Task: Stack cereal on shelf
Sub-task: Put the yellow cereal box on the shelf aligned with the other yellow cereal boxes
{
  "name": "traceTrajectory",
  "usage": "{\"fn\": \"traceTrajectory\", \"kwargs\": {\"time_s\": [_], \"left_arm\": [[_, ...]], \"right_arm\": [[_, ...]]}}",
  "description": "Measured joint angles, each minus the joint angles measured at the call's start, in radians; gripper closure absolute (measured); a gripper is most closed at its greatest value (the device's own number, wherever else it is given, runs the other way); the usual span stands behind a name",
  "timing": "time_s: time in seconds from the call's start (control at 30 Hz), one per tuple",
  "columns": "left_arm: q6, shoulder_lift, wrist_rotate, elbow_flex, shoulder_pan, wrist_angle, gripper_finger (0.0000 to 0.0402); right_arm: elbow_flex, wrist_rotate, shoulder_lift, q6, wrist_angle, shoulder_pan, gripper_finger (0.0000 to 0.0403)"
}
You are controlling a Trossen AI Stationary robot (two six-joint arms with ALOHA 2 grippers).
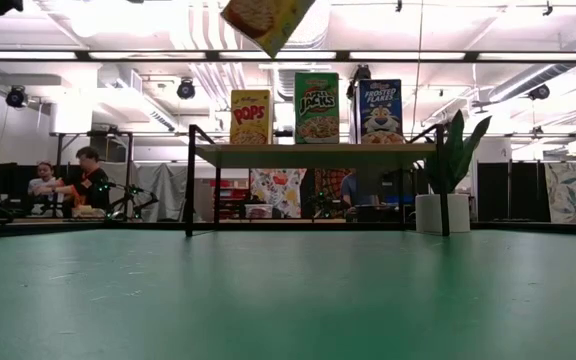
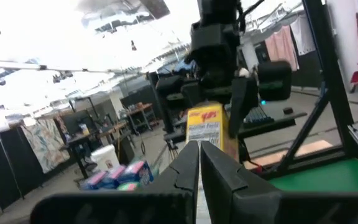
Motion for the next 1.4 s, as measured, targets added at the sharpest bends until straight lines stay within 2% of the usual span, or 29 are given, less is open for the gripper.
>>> {"fn": "traceTrajectory", "kwargs": {"time_s": [0.33, 0.6, 0.93, 1.4], "left_arm": [[0.036, -0.042, -0.001, 0.0, 0.0, -0.031, 0.0402], [0.043, -0.054, -0.002, 0.0, 0.0, -0.061, 0.0402], [0.043, -0.053, -0.002, 0.0, 0.0, -0.062, 0.0402], [0.043, -0.048, -0.002, 0.0, 0.0, -0.062, 0.0402]], "right_arm": [[0.328, -0.001, 0.218, -0.294, -0.102, -0.113, 0.025], [0.487, -0.001, 0.366, -0.413, -0.215, -0.212, 0.0251], [0.507, -0.007, 0.442, -0.487, -0.272, -0.28, 0.0252], [0.495, -0.036, 0.446, -0.506, -0.256, -0.303, 0.0252]]}}
